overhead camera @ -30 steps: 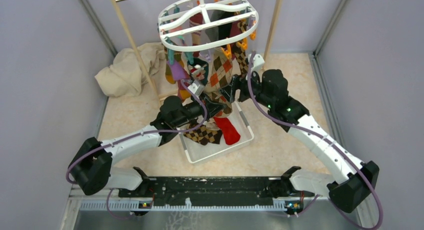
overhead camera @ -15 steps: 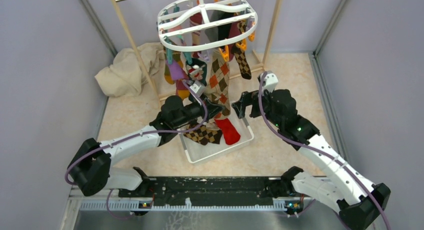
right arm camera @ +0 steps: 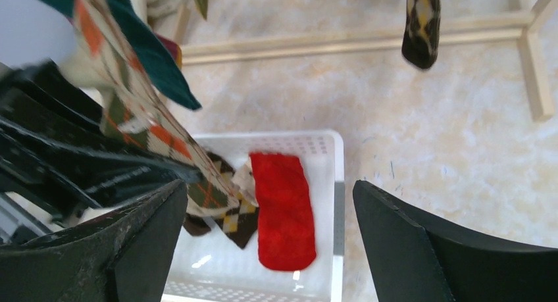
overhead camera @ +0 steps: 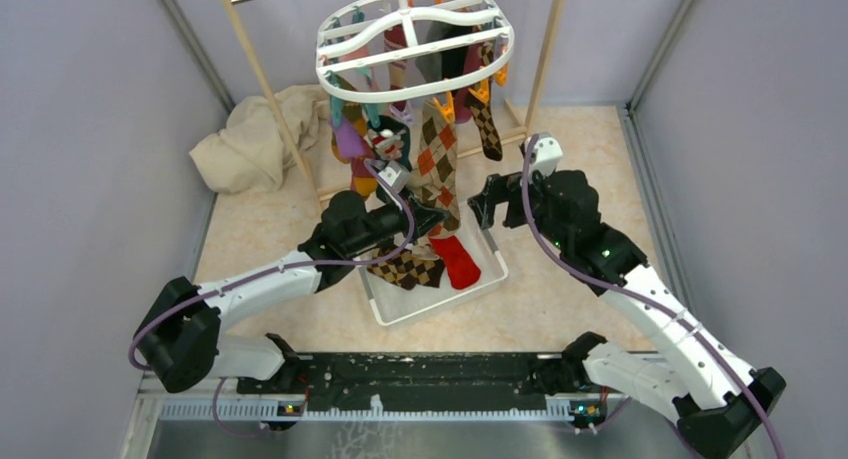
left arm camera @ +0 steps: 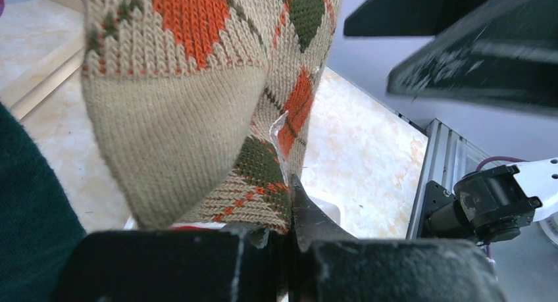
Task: Remove the socks clipped to the hanger
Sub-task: Remove the sock from the hanger.
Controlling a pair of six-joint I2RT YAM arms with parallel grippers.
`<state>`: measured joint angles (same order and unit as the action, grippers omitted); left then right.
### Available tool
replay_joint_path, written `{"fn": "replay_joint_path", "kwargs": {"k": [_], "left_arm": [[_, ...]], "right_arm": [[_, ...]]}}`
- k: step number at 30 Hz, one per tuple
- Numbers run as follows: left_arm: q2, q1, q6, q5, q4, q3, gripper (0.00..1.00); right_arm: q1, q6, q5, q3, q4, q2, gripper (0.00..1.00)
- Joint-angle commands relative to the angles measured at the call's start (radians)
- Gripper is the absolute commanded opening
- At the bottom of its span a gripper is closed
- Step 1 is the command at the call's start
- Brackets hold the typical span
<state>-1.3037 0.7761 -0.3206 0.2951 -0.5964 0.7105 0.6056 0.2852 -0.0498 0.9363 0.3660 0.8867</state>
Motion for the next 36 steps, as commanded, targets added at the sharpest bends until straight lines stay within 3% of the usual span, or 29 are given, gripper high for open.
{"fn": "replay_joint_path", "kwargs": {"k": [1, 10, 24, 36], "left_arm": [[0.025, -0.003, 0.011, -0.009, -0.005, 0.021, 0.00], [0.033, -0.003, 0.012, -0.015, -0.002, 0.017, 0.00], [0.062, -0.003, 0.018, -0.006, 0.017, 0.004, 0.01], [0.096, -0.003, 0.018, -0.014, 0.016, -0.019, 0.01]], "right_arm": [[-0.006, -0.043, -0.025, 0.128, -0.019, 0.012, 0.96], [-0.006, -0.041, 0.005, 0.203, 0.027, -0.005, 0.97], [-0.006, 0.060, 0.077, -0.002, 0.182, -0.193, 0.97], [-0.005, 0.125, 0.182, -0.140, 0.178, -0.245, 0.97]]}}
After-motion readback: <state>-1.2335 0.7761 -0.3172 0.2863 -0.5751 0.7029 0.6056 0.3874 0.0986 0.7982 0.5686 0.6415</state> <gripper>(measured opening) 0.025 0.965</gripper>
